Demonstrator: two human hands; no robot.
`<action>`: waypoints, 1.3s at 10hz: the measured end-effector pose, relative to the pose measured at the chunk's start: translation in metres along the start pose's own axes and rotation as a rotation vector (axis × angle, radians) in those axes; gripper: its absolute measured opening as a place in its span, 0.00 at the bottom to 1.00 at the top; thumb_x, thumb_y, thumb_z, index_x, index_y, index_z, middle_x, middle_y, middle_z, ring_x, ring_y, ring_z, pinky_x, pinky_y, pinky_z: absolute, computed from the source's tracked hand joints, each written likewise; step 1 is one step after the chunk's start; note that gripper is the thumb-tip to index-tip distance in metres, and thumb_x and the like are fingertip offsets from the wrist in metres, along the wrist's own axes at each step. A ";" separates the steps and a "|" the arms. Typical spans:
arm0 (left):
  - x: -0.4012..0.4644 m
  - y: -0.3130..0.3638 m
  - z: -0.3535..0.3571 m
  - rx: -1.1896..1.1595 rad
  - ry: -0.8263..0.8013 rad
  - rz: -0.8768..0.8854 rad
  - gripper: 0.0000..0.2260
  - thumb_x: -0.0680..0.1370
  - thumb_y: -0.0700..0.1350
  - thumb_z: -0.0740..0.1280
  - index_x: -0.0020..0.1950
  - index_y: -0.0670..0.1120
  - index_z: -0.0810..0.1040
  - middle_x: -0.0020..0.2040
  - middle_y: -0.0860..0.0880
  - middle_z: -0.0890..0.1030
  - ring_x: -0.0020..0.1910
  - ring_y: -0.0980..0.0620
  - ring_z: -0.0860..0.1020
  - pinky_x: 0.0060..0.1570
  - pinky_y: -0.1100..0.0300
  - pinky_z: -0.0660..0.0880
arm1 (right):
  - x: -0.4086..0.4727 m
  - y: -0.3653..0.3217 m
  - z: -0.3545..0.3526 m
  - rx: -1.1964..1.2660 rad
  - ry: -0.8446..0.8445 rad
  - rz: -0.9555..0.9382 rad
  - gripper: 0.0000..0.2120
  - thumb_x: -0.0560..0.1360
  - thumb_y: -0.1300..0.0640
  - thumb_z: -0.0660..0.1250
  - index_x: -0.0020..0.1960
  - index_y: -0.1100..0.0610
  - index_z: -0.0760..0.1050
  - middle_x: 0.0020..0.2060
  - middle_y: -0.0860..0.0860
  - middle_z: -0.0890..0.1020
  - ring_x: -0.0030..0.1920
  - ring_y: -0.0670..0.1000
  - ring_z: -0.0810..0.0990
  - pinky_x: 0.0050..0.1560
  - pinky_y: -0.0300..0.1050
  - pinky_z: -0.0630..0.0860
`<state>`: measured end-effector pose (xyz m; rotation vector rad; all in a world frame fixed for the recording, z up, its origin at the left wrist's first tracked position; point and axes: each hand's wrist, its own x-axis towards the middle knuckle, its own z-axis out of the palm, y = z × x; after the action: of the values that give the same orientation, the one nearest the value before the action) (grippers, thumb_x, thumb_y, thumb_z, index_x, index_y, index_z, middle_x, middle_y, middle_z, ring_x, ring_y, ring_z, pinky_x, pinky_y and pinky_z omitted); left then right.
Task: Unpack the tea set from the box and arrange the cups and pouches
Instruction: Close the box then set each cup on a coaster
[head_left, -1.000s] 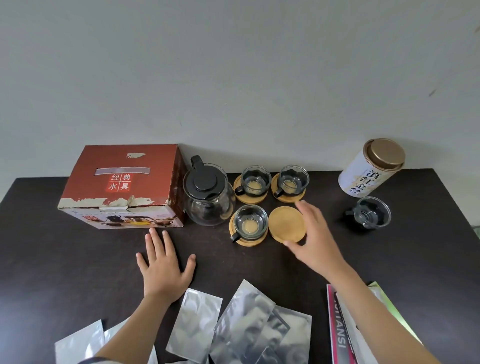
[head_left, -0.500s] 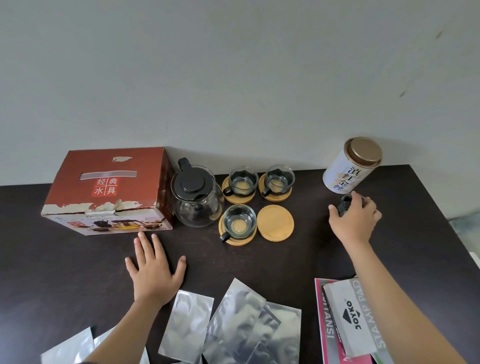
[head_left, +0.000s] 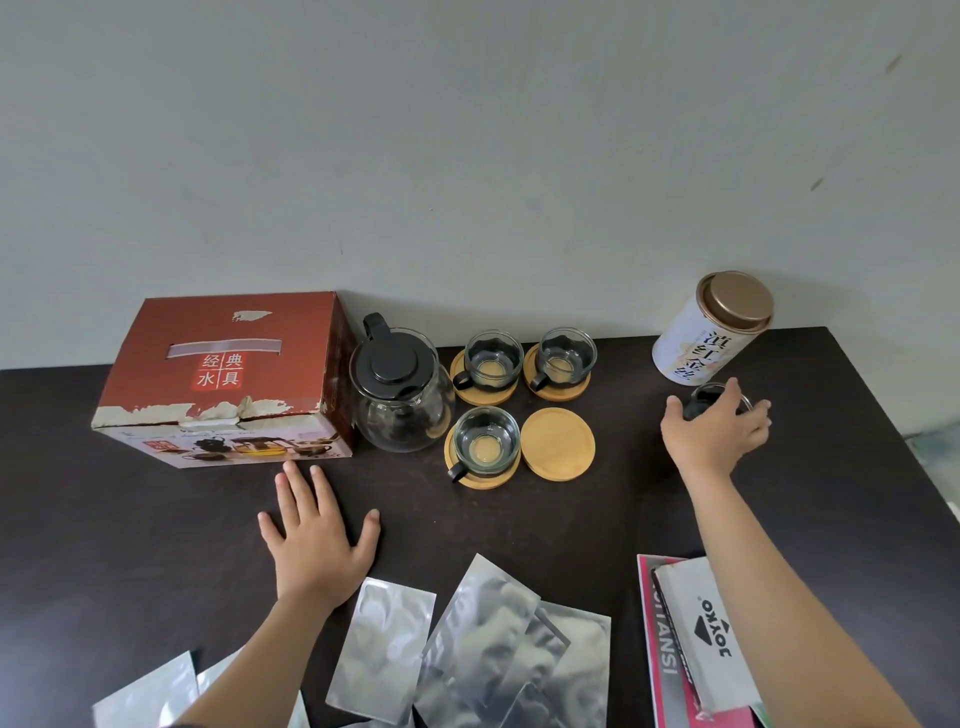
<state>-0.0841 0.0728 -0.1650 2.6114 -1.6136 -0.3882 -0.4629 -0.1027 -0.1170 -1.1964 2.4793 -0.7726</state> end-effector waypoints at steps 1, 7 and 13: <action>0.000 0.000 0.000 0.003 -0.003 -0.001 0.43 0.71 0.68 0.44 0.77 0.40 0.49 0.78 0.40 0.44 0.77 0.42 0.41 0.70 0.35 0.50 | 0.003 0.001 -0.002 0.075 0.017 0.037 0.34 0.73 0.53 0.70 0.74 0.58 0.59 0.71 0.62 0.58 0.69 0.65 0.58 0.61 0.64 0.73; 0.000 -0.001 -0.001 -0.001 0.000 0.003 0.44 0.71 0.69 0.43 0.78 0.41 0.48 0.78 0.41 0.43 0.77 0.43 0.40 0.70 0.35 0.49 | -0.049 -0.038 -0.027 0.252 -0.329 -0.269 0.34 0.59 0.45 0.80 0.61 0.54 0.76 0.55 0.52 0.73 0.55 0.51 0.74 0.51 0.45 0.73; 0.000 -0.002 0.001 -0.006 0.004 -0.003 0.43 0.71 0.68 0.43 0.78 0.41 0.48 0.78 0.41 0.44 0.77 0.43 0.40 0.70 0.36 0.49 | -0.093 -0.046 0.012 0.150 -0.544 -0.423 0.41 0.62 0.48 0.80 0.70 0.53 0.67 0.62 0.51 0.68 0.66 0.53 0.68 0.61 0.45 0.70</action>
<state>-0.0831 0.0740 -0.1657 2.6090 -1.6049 -0.3875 -0.3708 -0.0576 -0.0989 -1.6372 1.7285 -0.6074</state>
